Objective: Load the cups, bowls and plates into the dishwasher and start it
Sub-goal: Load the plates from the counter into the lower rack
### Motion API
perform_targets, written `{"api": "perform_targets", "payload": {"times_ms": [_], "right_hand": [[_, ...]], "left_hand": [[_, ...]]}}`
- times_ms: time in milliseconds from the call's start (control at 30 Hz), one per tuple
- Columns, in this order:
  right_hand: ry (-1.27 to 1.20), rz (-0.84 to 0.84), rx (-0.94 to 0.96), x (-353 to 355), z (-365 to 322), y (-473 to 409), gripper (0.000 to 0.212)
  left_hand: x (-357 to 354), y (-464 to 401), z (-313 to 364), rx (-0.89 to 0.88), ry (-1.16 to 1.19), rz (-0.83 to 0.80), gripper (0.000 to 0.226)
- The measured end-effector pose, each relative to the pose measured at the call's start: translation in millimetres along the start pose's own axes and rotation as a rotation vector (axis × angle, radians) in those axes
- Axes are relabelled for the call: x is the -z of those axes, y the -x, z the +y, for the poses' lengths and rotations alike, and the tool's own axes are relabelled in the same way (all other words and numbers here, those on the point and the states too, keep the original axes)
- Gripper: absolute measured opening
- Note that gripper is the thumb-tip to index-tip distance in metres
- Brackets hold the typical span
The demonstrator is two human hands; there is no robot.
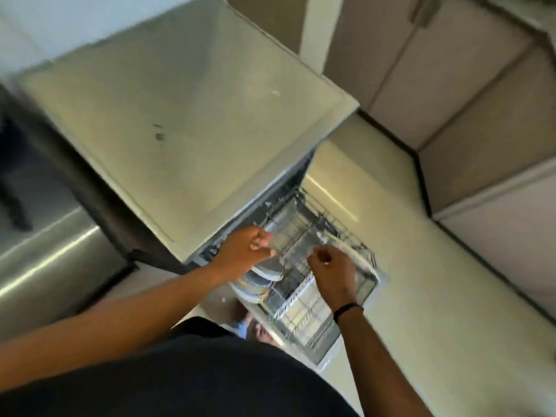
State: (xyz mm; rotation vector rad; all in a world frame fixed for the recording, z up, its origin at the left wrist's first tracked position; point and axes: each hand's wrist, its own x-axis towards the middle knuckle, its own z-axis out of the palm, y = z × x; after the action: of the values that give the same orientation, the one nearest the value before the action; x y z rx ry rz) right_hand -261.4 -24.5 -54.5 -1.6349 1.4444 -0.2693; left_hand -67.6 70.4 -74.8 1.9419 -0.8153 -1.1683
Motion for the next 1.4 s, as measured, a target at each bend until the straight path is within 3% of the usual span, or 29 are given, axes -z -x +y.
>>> {"api": "perform_targets", "payload": {"times_ms": [233, 467, 633, 800, 1100, 1400], "right_hand": [[0.045, -0.301, 0.325, -55.5, -79.9, 18.3, 0.008], [0.039, -0.604, 0.714, -162.4, -185.9, 89.5, 0.004], [0.112, -0.871, 0.896, -233.4, -229.5, 160.8, 0.009], [0.182, -1.035, 1.073, -321.0, -288.0, 248.9, 0.004], [0.162, -1.232, 1.238, -505.6, -348.0, 457.5, 0.006], [0.162, -1.279, 1.006, -651.0, -351.0, 564.1, 0.011]], "left_hand": [[56.0, 92.8, -12.1, 0.056, 0.211, 0.475, 0.008], [139.8, 209.6, -50.9, 0.082, 0.419, 0.945, 0.007], [199.3, 299.4, -92.7, 0.108, 0.589, 1.287, 0.007], [250.5, 387.5, -143.9, 0.114, 0.705, 1.544, 0.006], [348.7, 533.9, -274.4, 0.096, 0.939, 1.836, 0.005], [428.1, 594.7, -382.9, 0.191, 1.214, 2.014, 0.008]]}}
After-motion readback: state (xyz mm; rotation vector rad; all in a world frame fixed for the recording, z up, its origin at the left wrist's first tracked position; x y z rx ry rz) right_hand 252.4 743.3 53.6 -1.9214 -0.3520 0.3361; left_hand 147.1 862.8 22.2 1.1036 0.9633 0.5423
